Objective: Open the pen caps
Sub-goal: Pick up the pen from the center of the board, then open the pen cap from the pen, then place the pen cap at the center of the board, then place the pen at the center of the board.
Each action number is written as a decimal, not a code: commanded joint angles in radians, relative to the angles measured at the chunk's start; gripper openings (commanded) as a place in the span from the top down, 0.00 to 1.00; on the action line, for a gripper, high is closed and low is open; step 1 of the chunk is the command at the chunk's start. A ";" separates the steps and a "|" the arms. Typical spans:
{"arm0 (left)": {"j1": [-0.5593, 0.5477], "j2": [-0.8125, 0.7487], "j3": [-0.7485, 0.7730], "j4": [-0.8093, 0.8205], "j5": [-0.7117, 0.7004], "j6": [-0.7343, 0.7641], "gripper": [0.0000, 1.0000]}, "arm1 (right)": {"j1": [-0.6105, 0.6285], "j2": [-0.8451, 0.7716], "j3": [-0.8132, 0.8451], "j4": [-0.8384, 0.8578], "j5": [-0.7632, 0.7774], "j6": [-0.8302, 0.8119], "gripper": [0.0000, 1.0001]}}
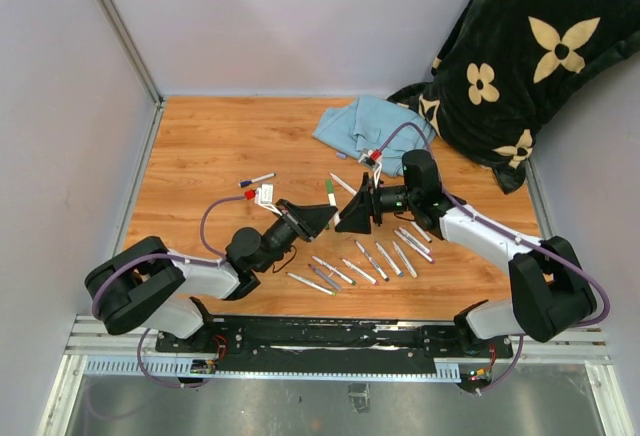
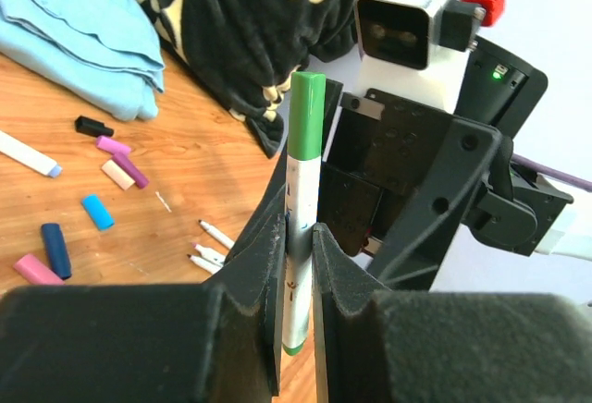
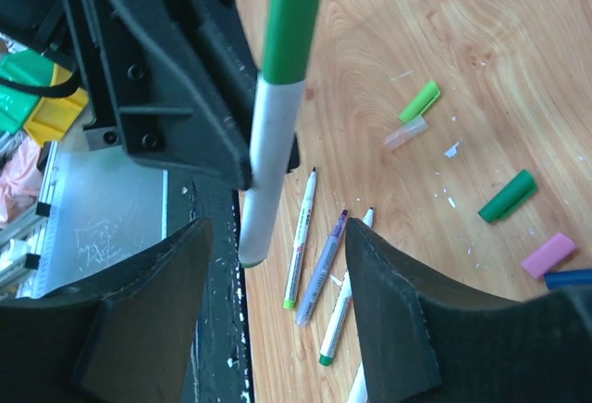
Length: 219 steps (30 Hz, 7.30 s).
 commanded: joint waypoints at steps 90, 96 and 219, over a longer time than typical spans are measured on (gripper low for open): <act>0.550 -0.070 0.326 -0.185 0.497 -0.077 1.00 | 0.051 0.100 0.098 -0.107 -0.147 -0.035 0.99; 0.606 -0.050 0.383 -0.244 0.494 -0.092 1.00 | 0.053 0.141 0.122 -0.150 -0.117 -0.056 0.99; 0.528 -0.831 0.045 -1.293 0.238 0.267 0.11 | 0.107 0.890 1.192 -1.012 0.685 -0.465 0.63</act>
